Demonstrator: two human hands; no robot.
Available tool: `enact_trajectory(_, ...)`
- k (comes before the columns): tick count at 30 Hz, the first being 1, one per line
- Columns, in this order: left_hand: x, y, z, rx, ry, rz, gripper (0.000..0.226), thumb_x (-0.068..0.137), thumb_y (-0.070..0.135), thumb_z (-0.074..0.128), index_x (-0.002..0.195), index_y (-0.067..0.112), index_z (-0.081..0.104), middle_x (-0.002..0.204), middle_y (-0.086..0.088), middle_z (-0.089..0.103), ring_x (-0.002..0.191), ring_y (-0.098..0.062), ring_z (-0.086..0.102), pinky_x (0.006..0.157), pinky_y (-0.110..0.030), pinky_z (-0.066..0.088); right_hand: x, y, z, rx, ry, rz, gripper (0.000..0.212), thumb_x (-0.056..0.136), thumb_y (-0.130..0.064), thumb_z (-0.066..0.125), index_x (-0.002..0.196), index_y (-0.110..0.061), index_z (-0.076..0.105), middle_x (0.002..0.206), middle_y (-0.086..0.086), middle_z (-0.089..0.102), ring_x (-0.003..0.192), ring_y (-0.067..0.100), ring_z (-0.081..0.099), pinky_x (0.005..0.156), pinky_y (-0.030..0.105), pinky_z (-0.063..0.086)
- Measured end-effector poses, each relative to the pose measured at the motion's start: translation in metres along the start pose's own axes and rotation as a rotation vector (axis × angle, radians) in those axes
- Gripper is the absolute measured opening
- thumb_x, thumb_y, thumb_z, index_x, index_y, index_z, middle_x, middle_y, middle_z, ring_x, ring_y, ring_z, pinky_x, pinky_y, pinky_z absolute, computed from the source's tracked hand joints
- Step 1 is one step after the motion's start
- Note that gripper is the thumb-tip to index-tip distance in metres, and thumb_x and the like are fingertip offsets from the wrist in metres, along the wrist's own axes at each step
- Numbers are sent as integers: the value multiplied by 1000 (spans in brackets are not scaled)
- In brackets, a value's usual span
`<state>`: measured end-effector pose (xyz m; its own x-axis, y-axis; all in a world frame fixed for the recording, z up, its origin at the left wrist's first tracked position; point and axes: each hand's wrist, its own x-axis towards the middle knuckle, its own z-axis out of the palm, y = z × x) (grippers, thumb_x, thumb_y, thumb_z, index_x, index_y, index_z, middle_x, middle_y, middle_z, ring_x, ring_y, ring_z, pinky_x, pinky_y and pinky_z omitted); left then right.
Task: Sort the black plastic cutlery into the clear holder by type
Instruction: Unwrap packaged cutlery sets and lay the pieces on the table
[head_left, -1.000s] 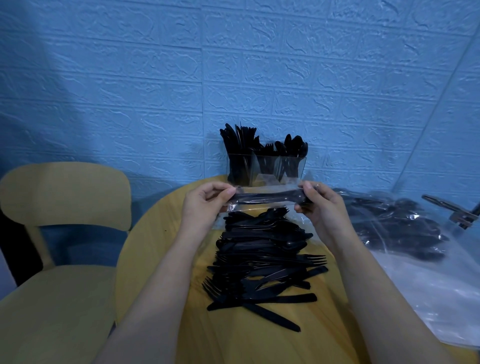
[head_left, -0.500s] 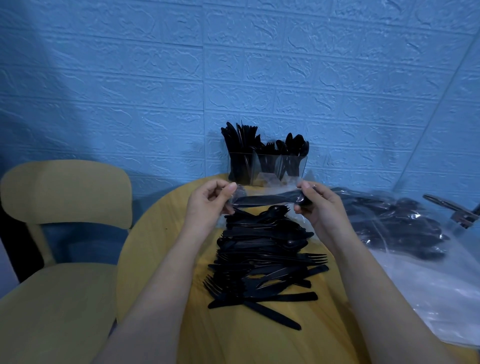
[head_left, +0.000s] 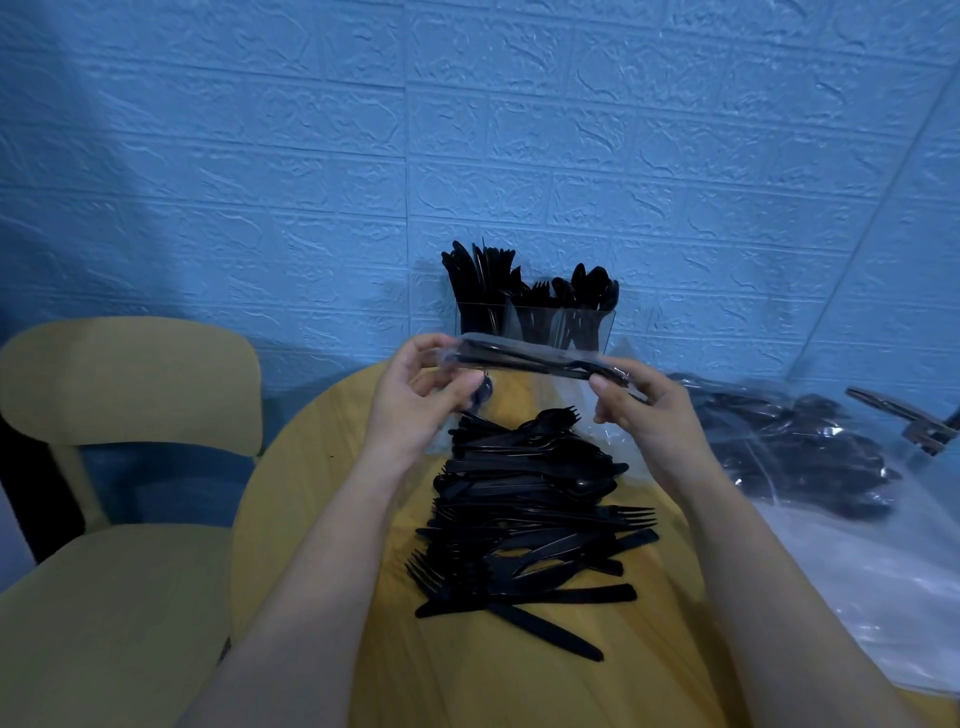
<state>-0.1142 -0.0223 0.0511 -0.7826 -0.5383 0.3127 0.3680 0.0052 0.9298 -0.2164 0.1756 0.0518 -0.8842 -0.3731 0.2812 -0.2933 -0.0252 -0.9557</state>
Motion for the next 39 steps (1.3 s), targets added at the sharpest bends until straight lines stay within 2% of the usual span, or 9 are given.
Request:
enact_trajectory(2, 2, -7, -3, 208, 112, 102, 20, 79, 13, 73, 88, 27, 63, 98, 4, 63, 91, -10, 62, 86, -33, 54, -1, -2, 2, 0, -11, -1, 18, 83, -24, 68, 101, -24, 68, 80, -1, 66, 74, 13, 64, 82, 28, 54)
enact_trajectory(5, 4, -12, -8, 367, 181, 245, 19, 81, 19, 72, 78, 35, 63, 92, 8, 61, 89, -7, 59, 86, -26, 48, -3, -1, 6, -18, -23, -11, 20, 81, -36, 66, 97, -26, 68, 93, -1, 72, 85, 17, 69, 87, 34, 53)
enact_trajectory(10, 1, -6, -7, 230, 1, 66, 14, 91, 16, 59, 83, 22, 67, 80, 3, 69, 77, -12, 66, 71, -27, 56, -1, -3, 6, 141, 12, -64, 11, 91, -15, 58, 100, -14, 64, 85, 5, 69, 72, 18, 68, 75, 26, 57)
enact_trajectory(15, 1, -2, -9, -22, 20, -60, 11, 96, 12, 49, 95, 16, 60, 73, -3, 68, 66, -13, 68, 60, -20, 55, 3, -2, -1, 314, 19, 51, 8, 93, -12, 55, 93, -4, 57, 65, -3, 60, 59, 13, 61, 65, 22, 54)
enact_trajectory(19, 2, -4, -7, 162, 86, 89, 24, 92, 7, 57, 90, 28, 46, 87, 5, 63, 72, -9, 67, 58, -19, 53, 2, -4, 1, 333, 20, 91, 8, 94, -11, 55, 88, -5, 57, 67, 3, 56, 55, 13, 60, 59, 22, 53)
enact_trajectory(24, 4, -9, -10, 346, 6, 277, 28, 85, 1, 65, 78, 28, 67, 100, 5, 56, 87, -18, 61, 75, -32, 55, 3, -3, 0, 305, 80, 95, 10, 93, -13, 58, 86, -6, 61, 71, 6, 58, 55, 13, 61, 59, 21, 54)
enact_trajectory(30, 4, -10, -10, 299, -49, 145, 11, 82, 15, 71, 86, 25, 72, 106, -5, 64, 93, -24, 62, 79, -40, 55, 2, -3, 2, 301, 67, 65, 10, 93, -13, 57, 91, -5, 61, 66, 2, 61, 56, 13, 61, 61, 22, 54)
enact_trajectory(35, 1, -4, -9, 267, -79, 95, 16, 88, 7, 61, 94, 19, 70, 113, -9, 62, 83, -15, 60, 70, -19, 54, 2, -4, 4, 307, 32, 54, 17, 93, -14, 55, 101, 2, 57, 63, 0, 62, 57, 13, 62, 61, 22, 53)
enact_trajectory(39, 0, 1, -8, 215, -116, 45, 19, 91, 6, 56, 98, 18, 70, 117, -8, 62, 96, -14, 60, 73, -21, 56, 2, -4, 2, 334, 29, 60, 22, 93, -14, 56, 107, 3, 56, 64, 2, 63, 56, 13, 62, 61, 22, 53)
